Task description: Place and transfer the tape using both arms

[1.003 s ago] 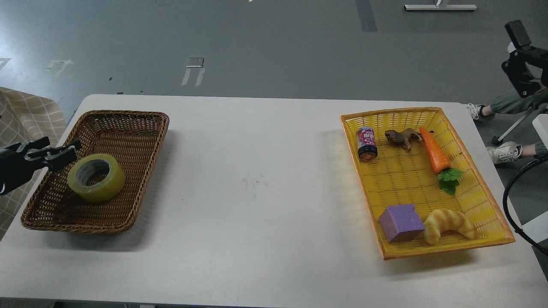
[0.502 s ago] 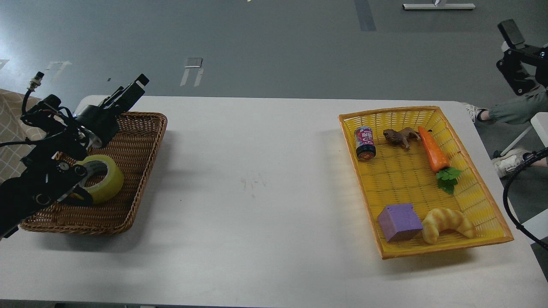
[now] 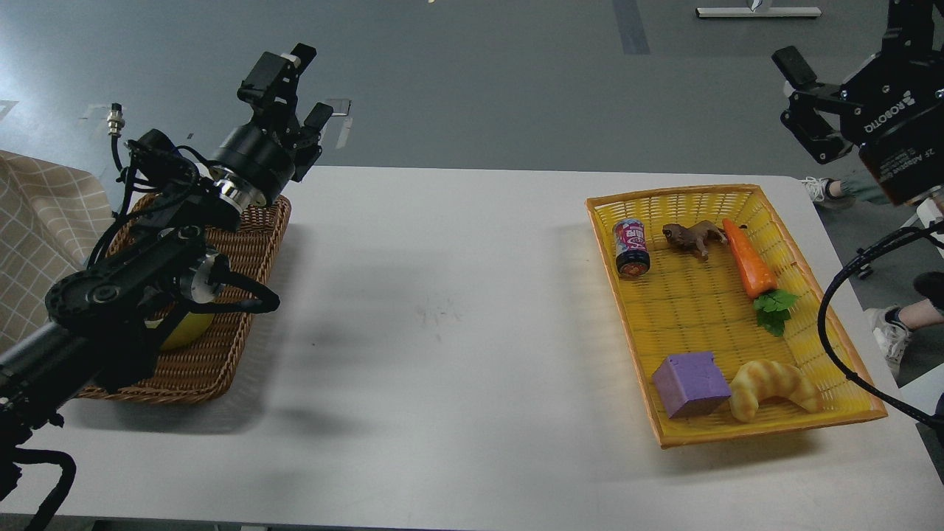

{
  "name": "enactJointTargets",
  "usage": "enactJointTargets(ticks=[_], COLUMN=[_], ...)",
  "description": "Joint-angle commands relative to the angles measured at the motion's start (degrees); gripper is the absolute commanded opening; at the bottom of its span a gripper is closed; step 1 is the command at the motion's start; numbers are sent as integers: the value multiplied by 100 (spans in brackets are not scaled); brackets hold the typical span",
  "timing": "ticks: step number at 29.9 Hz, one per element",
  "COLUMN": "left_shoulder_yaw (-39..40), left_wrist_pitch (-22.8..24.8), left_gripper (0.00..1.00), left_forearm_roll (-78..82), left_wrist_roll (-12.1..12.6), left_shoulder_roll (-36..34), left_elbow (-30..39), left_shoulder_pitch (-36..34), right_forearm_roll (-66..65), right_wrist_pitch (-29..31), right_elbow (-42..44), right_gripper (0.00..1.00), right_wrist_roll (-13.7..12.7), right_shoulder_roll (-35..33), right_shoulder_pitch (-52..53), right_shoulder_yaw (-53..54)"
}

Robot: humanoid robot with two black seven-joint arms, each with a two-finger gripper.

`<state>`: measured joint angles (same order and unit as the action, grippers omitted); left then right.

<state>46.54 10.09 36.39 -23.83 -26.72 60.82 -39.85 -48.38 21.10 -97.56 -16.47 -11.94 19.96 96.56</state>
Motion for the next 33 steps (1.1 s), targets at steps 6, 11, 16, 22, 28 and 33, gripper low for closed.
enactJointTargets(ticks=[6,11,16,22,28,33], left_shoulder_yaw=[355,1181,1358,1858,2184,2281], left_wrist_pitch=[1127,1023,662,477,363,371], left_gripper=[98,98,98,98,98,98], left_forearm_roll=[-114,-97,-62,-114,-106,-123], left_wrist_roll=[731,722,748,792,827,959], left_shoulder_roll=[194,247,177,185,185,238], left_elbow=[88,955,1643,1837,2312,2321], left_shoulder_pitch=[-497,-401,91,583,1120,1173], right_forearm_roll=[-40,-49,-110,-190,-418,-462], right_wrist_pitch=[-150,-150,-159,-159,-168,-176], right_elbow=[140,299,334,396,414,414], right_gripper=[100,100,100,100,100,100], right_wrist_roll=[12,12,47,56,56,74], right_shoulder_roll=[613,676,702,922,948,1194], right_shoulder_pitch=[341,482,570,667,667,658], right_shoulder_yaw=[-428,-454,-727,-727,-885,-859])
